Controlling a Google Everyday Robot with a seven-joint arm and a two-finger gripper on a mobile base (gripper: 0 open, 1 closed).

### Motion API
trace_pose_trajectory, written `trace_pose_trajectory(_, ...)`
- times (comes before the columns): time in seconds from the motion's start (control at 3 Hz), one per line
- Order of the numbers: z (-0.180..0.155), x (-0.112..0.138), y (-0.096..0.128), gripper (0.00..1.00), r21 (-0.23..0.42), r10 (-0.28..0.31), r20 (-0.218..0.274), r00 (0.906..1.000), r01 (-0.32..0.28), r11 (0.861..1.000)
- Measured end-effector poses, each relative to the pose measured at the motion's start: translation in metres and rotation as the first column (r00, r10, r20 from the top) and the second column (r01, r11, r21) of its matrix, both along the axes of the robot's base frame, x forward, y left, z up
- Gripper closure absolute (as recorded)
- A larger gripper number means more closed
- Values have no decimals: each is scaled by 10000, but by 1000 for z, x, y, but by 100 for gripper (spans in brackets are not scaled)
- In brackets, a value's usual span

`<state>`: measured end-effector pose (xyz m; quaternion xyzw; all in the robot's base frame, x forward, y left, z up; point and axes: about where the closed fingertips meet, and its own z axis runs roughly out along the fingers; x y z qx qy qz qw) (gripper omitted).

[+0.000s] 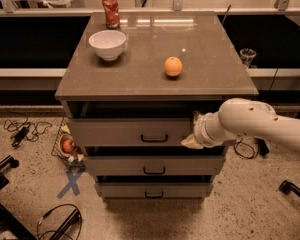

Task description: Open top drawer

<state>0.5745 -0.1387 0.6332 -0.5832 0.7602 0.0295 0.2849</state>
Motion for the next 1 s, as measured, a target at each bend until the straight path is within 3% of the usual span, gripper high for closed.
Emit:
trace_pose_trajectory(0.33,6,0,0,93,0,3,-1,10000,-3,10000)
trace_pose_trajectory(0.67,9,0,0,100,0,3,-1,10000,-3,10000)
trace_pose_trajectory(1.0,11,0,0,100,-1,4,-2,10000,-4,10000)
